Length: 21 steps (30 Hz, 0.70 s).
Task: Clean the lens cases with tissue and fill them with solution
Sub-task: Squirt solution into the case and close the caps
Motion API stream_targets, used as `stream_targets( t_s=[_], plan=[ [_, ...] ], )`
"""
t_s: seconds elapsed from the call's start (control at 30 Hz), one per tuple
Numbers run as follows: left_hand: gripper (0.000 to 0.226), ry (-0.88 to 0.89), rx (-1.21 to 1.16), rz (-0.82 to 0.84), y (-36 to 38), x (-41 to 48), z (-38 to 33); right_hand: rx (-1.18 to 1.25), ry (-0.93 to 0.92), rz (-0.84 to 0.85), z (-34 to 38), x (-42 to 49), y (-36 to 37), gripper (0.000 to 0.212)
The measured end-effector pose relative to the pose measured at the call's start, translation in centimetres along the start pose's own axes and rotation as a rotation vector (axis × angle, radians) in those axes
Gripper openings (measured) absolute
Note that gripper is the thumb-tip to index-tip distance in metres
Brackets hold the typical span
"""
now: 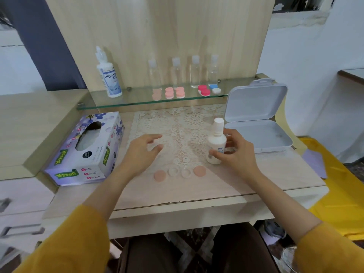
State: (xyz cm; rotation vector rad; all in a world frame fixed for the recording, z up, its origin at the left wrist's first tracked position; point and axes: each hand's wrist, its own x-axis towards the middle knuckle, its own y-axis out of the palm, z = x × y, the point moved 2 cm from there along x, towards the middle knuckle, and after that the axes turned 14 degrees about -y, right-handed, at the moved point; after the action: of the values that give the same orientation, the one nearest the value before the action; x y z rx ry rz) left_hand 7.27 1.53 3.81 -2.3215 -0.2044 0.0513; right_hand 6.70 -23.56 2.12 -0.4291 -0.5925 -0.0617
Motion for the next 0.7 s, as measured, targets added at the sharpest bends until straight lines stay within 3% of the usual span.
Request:
stream_targets(
  t_s=[0.23,0.7],
  plan=[
    [0.038,0.031,0.269,-0.025,0.5,-1.2,5.1,-0.093,0.011,-0.07,-0.1,2.3,-0.2,0.054],
    [0.039,0.099,0.262,-0.09,0.9,-1.3,5.8,-0.214,0.079,-0.087,-1.2,6.6,0.6,0.052]
  ],
)
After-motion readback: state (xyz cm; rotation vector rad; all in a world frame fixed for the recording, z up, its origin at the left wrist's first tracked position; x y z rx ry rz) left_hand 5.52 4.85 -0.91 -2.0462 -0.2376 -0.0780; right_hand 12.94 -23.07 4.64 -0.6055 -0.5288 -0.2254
